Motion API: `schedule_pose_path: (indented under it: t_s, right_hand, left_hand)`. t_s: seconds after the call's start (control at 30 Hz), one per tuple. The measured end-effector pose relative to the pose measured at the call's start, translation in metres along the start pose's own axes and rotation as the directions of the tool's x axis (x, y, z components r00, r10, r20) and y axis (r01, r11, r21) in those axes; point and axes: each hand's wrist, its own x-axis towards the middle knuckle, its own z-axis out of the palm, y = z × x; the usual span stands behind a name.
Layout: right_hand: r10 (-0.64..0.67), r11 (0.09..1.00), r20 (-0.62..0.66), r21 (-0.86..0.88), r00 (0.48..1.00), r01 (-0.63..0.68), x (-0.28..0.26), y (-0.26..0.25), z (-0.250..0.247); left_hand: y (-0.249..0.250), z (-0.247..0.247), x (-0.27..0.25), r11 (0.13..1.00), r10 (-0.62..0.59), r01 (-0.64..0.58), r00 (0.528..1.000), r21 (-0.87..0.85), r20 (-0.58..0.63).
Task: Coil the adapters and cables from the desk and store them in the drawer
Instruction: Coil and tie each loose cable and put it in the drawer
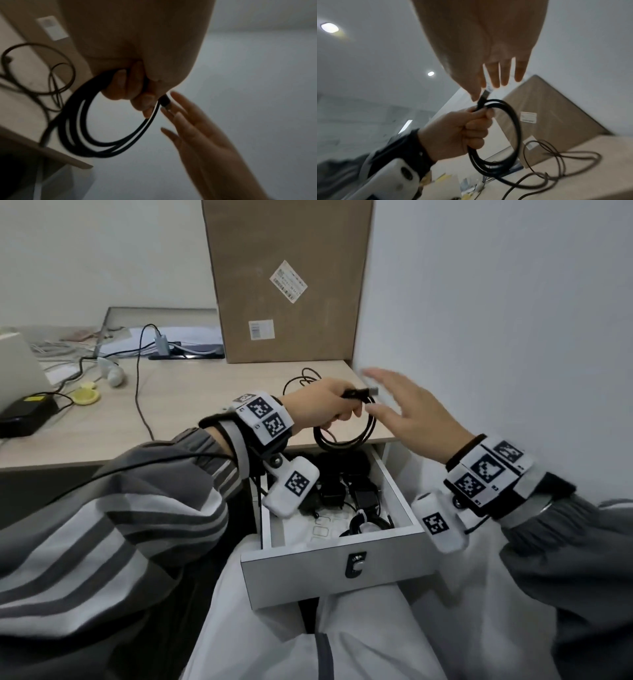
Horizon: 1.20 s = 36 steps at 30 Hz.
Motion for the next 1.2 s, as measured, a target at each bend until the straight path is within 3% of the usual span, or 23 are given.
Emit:
schedule_pose_path:
  t_s: [0.07, 0.13, 0.23, 0.3, 0.4, 0.47, 0.6, 0.73, 0.9, 1.0, 1.2]
  right_hand:
    - [-0.054, 0.946, 0.118, -0.313, 0.992, 0.089, 0.007, -0.012, 0.001]
    - [-0.005, 0.794, 0.137, -0.602, 0.991, 0.087, 0.014, -0.019, 0.002]
    - [0.056, 0.657, 0.161, -0.749, 0.985, 0.085, 0.024, -0.025, 0.0]
    - [0.051, 0.688, 0.105, -0.724, 0.993, 0.041, 0.032, -0.02, -0.006]
    - [0.089, 0.909, -0.089, -0.401, 0.992, -0.118, 0.035, -0.005, -0.012]
    - [0.102, 0.955, -0.145, -0.262, 0.984, -0.137, 0.034, 0.001, -0.01]
    - [0.075, 0.981, -0.036, -0.179, 0.997, -0.08, 0.031, 0.005, -0.003]
    - [0.035, 0.984, -0.048, -0.175, 0.998, -0.043, 0.027, 0.001, 0.004]
    - [-0.025, 0.941, 0.039, -0.335, 0.999, 0.037, 0.035, -0.003, -0.002]
    - [-0.001, 0.874, 0.094, -0.483, 0.996, 0.047, 0.036, -0.004, -0.002]
    - [0.044, 0.916, 0.004, -0.398, 0.999, -0.039, 0.044, -0.001, -0.002]
  left_hand:
    - [0.006, 0.0, 0.0, 0.975, 0.014, -0.021, 0.999, 0.22, 0.035]
    - [0.008, -0.001, 0.0, 0.95, 0.029, -0.044, 0.998, 0.308, 0.055]
    - [0.007, -0.004, -0.001, 0.94, 0.073, -0.08, 0.997, 0.331, 0.034]
    - [0.003, -0.01, -0.001, 0.978, 0.089, -0.076, 0.994, 0.194, -0.058]
    - [-0.008, -0.021, -0.002, 0.988, 0.093, -0.119, 0.969, -0.101, -0.231]
    - [-0.01, -0.021, -0.001, 0.979, 0.118, -0.154, 0.961, -0.131, -0.25]
    - [-0.005, -0.018, 0.004, 0.988, 0.077, -0.1, 0.98, -0.12, -0.182]
    - [0.0, -0.018, 0.003, 1.0, 0.016, -0.015, 0.997, 0.009, -0.072]
    - [0.01, -0.027, -0.007, 0.999, 0.019, -0.018, 0.999, -0.026, 0.032]
    - [0.013, -0.03, -0.008, 0.999, 0.037, -0.037, 0.999, -0.021, -0.006]
    - [0.006, -0.036, -0.006, 0.993, 0.015, -0.024, 0.997, -0.119, -0.074]
